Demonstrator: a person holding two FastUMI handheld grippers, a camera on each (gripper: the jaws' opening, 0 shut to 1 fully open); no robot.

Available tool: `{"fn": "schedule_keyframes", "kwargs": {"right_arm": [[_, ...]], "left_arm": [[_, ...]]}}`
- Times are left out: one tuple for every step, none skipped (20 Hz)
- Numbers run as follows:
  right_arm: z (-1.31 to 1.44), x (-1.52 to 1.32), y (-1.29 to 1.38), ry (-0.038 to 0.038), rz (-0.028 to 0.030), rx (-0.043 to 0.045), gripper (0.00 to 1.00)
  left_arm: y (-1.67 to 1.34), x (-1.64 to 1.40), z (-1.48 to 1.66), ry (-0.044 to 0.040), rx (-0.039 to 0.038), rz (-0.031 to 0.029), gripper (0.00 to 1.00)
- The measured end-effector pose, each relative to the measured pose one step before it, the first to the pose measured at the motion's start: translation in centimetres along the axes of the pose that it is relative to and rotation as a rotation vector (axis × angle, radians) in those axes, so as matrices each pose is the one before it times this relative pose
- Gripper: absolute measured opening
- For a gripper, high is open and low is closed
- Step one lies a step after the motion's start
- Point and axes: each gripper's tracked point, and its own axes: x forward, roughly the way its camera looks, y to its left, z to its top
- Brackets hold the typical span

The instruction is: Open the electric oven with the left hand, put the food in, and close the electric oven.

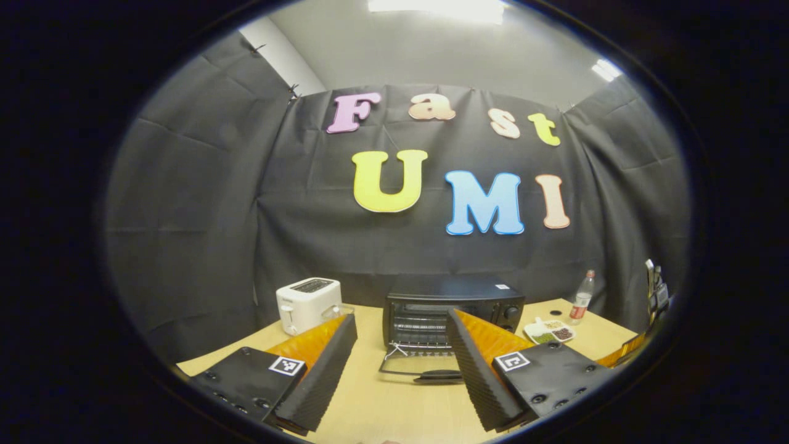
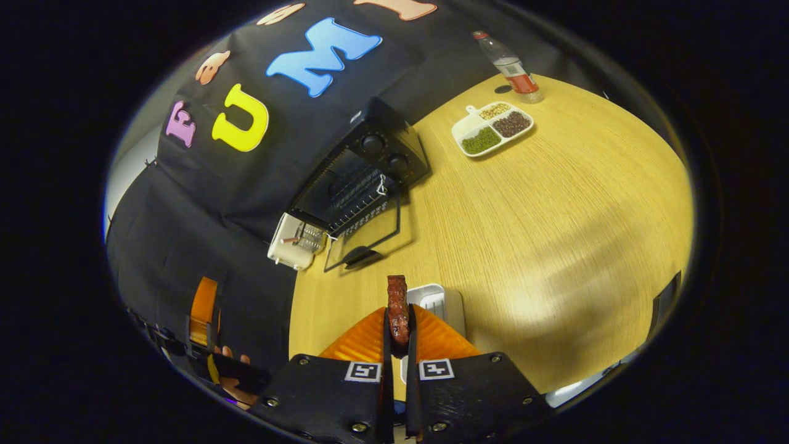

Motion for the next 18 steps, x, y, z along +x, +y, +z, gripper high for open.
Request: {"fn": "schedule_keyframes", "kwargs": {"right_arm": [[0.71,0.403,0.897,-0.01724,0.01103,-0.01051,0.08],[0.746,0.496,0.77,-0.01761,0.00841,-0.01262,0.08],[0.542,0.723,0.811,-0.01579,0.00973,-0.01023,0.08],[0.558,0.79,0.788,-0.01287,0.01171,-0.00243,0.08],[0.503,0.855,0.836,-0.01358,0.01426,0.0024,0.08],[0.519,1.028,0.661,-0.01005,0.01274,0.00509,0.08],[0.358,1.006,0.608,-0.00772,0.01028,0.00248,0.08],[0.46,1.109,0.456,-0.01161,0.00698,0.00475,0.08],[0.472,0.968,0.568,-0.00823,0.01211,0.00524,0.08],[0.495,1.008,0.475,-0.00814,0.00798,0.00416,0.08],[0.386,1.076,0.364,-0.00864,0.00499,0.00214,0.08],[0.462,1.039,0.305,-0.0081,0.0022,0.00139,0.08],[0.332,1.029,0.267,-0.00898,0.00301,0.00678,0.08],[0.352,1.124,0.371,-0.00832,0.00709,0.00818,0.08],[0.187,1.154,0.379,-0.00568,0.00743,0.00907,0.08],[0.195,1.08,0.283,-0.0063,0.00876,0.00289,0.08],[0.13,1.214,0.11,-0.00705,0.00428,-0.00129,0.08],[0.127,1.147,0.024,-0.00788,0.00052,-0.00447,0.08]], "left_arm": [[0.138,0.229,0.035,0.0018,-0.00434,-0.00345,1.0],[0.084,0.306,-0.2,0.00154,-0.00547,-0.00424,0.96],[0.119,0.203,-0.1,0.00121,-0.00547,-0.00398,0.96],[0.194,0.341,-0.002,0.00086,-0.00409,-0.00293,0.96],[0.212,0.252,-0.18,0.00187,-0.00346,-0.00327,0.96],[0.259,0.233,0.052,0.00107,-0.00359,-0.00496,0.96],[0.178,0.262,-0.12,-0.00007,-0.00111,-0.00421,0.96],[0.311,0.32,0.089,-0.00028,0.00172,-0.0035,0.96],[0.374,0.351,0.078,-0.00091,0.0031,-0.00322,0.96],[0.402,0.262,0.14,-0.00058,0.00271,-0.0022,0.96],[0.394,0.349,-0.079,-0.00014,0.00137,-0.00231,0.96],[0.387,0.271,-0.025,-0.00065,0.00063,-0.00164,0.96],[0.435,0.308,0.028,0.00176,-0.00036,-0.00189,0.98],[0.481,0.303,0.005,0.00265,-0.00252,-0.00074,1.0],[0.363,0.422,0.023,0.00132,-0.00186,-0.00036,1.0],[0.509,0.362,0.032,0.00256,0.00156,0.00305,0.96],[0.541,0.219,-0.083,0.00019,0.00188,0.00323,0.96],[0.447,0.344,-0.005,0.00075,0.00078,0.00193,0.96]]}}
